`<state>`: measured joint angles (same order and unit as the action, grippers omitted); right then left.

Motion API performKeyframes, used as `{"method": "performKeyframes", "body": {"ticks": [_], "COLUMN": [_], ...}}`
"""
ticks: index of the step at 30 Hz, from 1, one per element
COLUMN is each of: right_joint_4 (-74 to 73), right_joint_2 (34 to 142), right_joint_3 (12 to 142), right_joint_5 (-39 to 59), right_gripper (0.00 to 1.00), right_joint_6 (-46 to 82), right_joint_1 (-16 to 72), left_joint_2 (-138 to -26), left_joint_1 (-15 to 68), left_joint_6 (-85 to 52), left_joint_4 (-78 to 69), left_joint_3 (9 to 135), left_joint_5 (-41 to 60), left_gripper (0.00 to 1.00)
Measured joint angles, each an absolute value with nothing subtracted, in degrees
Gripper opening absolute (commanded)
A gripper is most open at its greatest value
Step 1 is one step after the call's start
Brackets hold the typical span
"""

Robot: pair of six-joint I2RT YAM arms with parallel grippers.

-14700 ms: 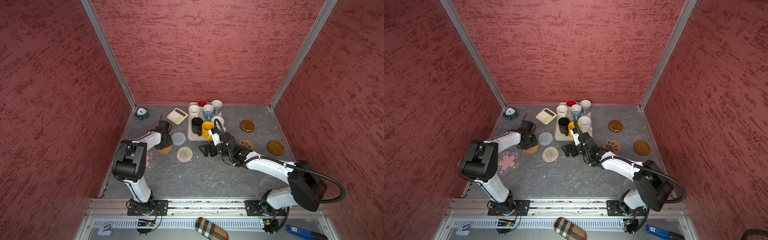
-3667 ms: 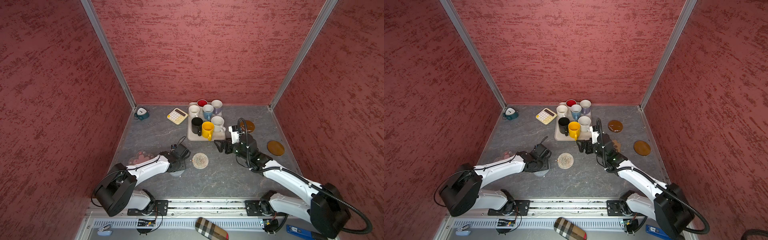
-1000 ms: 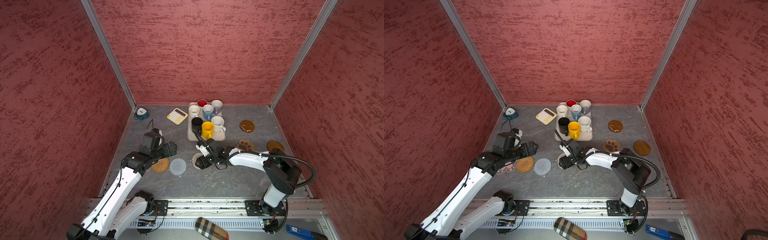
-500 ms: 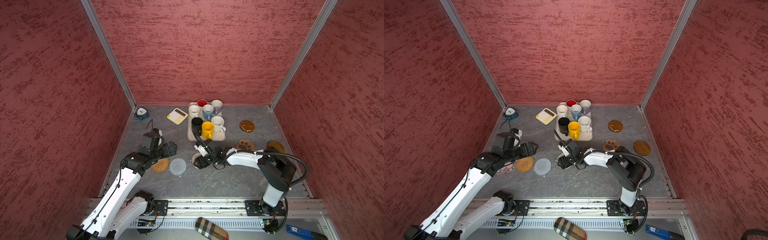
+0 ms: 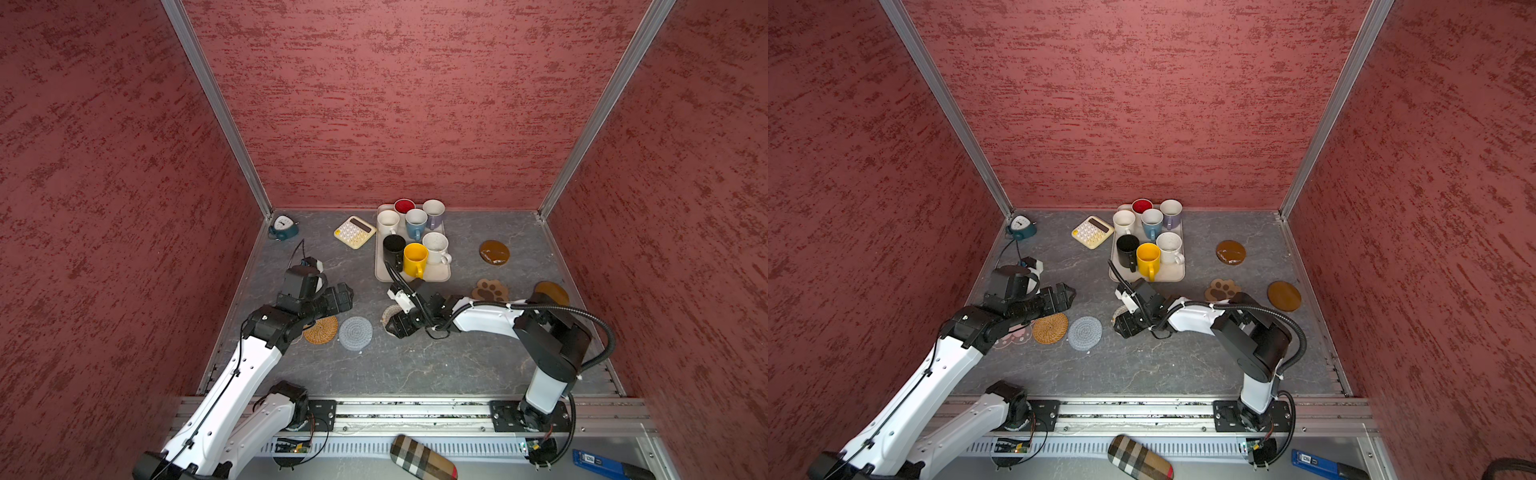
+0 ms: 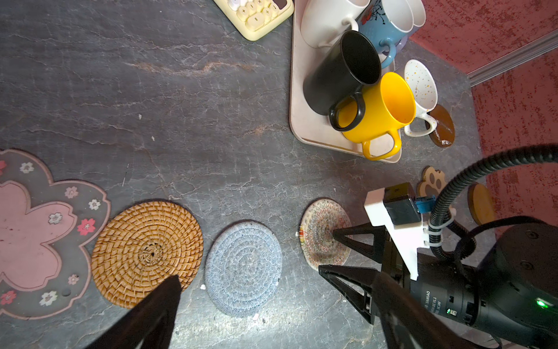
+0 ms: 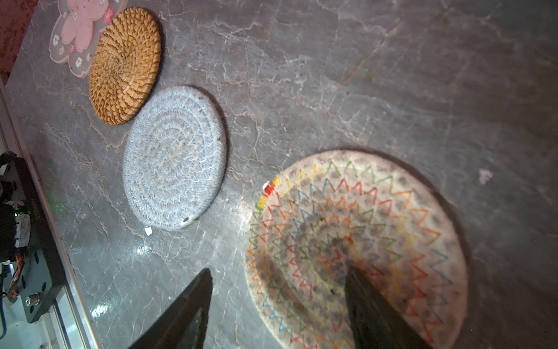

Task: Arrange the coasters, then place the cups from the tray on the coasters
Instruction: 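Press right gripper fingers into the multicolour coaster centre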

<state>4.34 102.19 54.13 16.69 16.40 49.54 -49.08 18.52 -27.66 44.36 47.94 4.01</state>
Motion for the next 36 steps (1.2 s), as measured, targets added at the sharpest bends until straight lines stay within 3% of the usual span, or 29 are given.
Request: {"method": "performKeyframes", "body": {"ticks": [16, 36], "right_joint_4": [2.0, 4.7], "right_joint_2": [100.5, 98.5], "right_joint_3": [51.2, 51.9], "right_joint_5": [17.3, 14.8], "right_gripper": [0.68, 0.77], "right_joint_6": [16.9, 17.5], "right_joint_1": [55.4, 56.1], "left_joint_2": [-50.7, -50.7], "left_joint_1": [18.5, 17.7], "left_joint_6": [-29.7, -27.1], "left_joint_4": [39.8, 42.7], "left_joint_3": [46.1, 49.4], "left_joint_5": [5.1, 5.0], "left_gripper": [0.99, 0.99]}}
